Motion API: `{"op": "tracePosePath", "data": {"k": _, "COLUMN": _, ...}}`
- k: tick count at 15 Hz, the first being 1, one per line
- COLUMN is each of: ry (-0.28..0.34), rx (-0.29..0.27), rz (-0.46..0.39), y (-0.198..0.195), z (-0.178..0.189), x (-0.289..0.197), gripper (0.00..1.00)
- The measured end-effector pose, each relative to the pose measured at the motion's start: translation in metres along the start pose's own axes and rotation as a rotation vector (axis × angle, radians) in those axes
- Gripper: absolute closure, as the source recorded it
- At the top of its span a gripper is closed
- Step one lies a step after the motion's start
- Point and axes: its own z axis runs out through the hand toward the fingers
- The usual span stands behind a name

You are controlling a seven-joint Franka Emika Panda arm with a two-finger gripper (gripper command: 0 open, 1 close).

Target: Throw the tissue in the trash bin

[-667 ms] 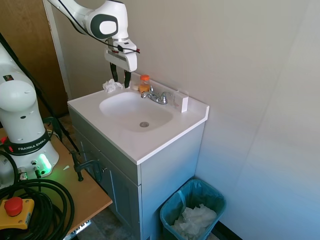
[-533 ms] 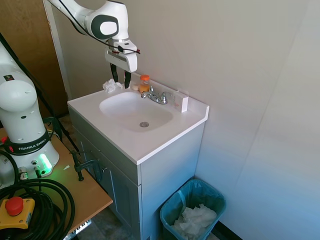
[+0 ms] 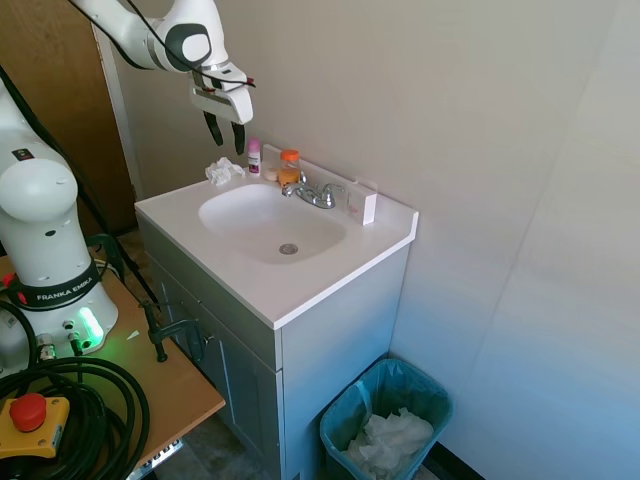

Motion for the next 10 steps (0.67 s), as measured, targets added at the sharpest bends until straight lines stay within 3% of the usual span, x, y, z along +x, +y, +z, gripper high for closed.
{"op": "tracePosePath", "data": {"k": 5, "ry": 0.009, "rx": -0.022, "rz": -0.019, "y": -0.075, "z": 0.055, "x": -0.043, "gripper": 0.0}}
{"op": "tracePosePath", "data": {"k": 10, "ry": -0.003, "rx": -0.082, "rz": -0.03, "y": -0.092, "z": 0.111, "x": -0.053, "gripper": 0.0}}
